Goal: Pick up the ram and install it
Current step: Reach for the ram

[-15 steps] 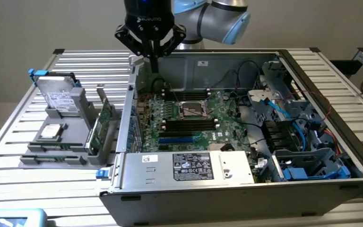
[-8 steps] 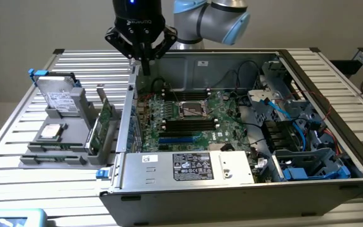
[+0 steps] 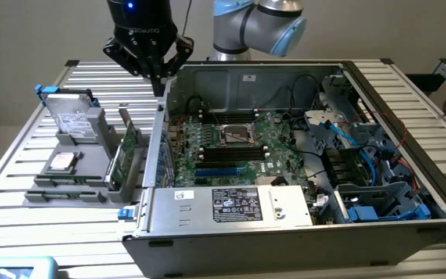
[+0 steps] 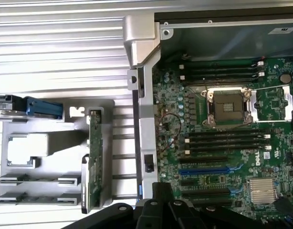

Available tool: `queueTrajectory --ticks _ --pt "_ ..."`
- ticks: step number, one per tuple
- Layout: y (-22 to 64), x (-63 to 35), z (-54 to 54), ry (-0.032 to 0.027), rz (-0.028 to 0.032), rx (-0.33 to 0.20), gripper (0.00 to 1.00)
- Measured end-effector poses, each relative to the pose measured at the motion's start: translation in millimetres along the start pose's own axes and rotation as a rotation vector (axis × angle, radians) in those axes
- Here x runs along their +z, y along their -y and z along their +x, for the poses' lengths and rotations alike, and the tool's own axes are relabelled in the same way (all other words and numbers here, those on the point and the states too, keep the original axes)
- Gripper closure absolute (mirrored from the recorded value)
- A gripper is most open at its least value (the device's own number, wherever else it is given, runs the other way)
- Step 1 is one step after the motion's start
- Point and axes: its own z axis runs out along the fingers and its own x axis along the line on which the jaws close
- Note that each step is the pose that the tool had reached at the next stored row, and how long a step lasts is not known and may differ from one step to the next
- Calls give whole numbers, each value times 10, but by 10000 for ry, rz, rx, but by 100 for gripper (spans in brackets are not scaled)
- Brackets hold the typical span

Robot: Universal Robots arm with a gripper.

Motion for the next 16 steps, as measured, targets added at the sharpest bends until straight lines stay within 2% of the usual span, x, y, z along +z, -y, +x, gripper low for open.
queueTrajectory --ticks 4,11,16 --pt "35 17 180 -1 1 0 89" --pt "121 130 447 -14 2 1 89" --pt "244 197 600 -18 2 -1 89"
